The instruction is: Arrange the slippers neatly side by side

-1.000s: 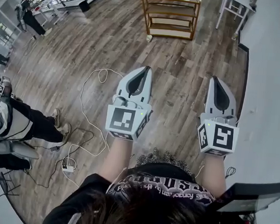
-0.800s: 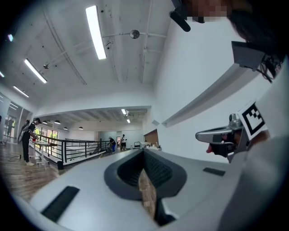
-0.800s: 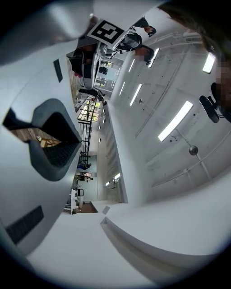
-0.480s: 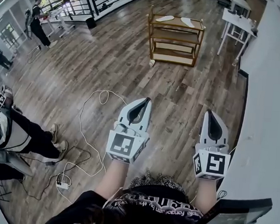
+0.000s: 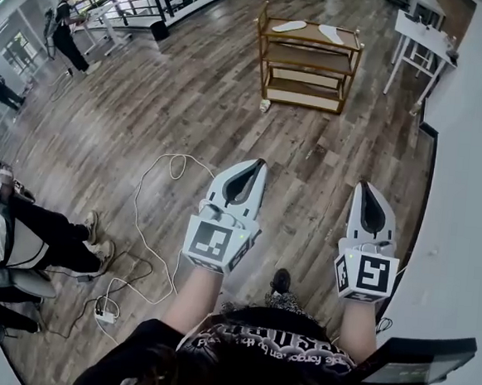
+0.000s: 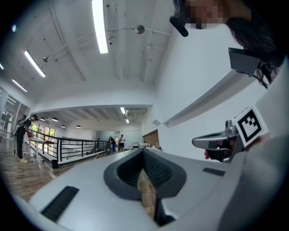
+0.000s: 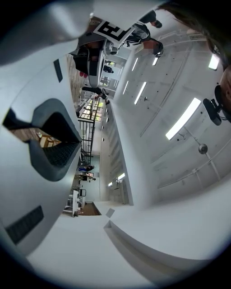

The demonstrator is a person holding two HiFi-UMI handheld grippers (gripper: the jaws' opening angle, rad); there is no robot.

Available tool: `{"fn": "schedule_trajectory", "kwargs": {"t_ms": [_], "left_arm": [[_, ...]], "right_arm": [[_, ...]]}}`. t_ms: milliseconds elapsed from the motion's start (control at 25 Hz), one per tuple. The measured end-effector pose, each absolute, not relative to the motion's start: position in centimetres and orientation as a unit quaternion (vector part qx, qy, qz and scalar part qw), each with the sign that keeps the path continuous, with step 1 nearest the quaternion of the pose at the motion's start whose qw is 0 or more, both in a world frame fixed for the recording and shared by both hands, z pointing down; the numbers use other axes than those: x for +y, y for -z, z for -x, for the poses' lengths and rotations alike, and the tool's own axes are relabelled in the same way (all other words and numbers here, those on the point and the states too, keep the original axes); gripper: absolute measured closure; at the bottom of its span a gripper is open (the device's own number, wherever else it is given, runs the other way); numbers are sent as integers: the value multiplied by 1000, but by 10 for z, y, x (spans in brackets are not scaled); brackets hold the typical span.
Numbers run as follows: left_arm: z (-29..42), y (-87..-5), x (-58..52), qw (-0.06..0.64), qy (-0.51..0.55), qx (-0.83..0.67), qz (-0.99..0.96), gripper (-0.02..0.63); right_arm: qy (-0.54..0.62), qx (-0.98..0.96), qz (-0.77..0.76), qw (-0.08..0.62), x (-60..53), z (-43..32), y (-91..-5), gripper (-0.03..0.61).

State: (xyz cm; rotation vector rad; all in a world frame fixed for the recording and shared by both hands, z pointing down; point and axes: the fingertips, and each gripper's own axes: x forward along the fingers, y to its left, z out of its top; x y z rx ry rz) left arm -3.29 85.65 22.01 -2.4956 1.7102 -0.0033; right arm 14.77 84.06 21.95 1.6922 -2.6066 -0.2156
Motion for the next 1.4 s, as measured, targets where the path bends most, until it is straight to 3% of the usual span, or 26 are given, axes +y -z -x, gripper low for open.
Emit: {"fn": "schedule_trajectory", "kwargs": {"t_ms": [360,960,1400], "left_arm": [[21,-217,766,70,9,566,822,621],[72,-239,576,49,9,551,833,621],[109,-230,431,55,13,526,849,621]], "right_arm": [[67,-849,-523,6,742,-152,-222,575],[61,-840,-538,42,558,-105,-239,575],[70,-834,-547,27,428,-65,-227,575]]}}
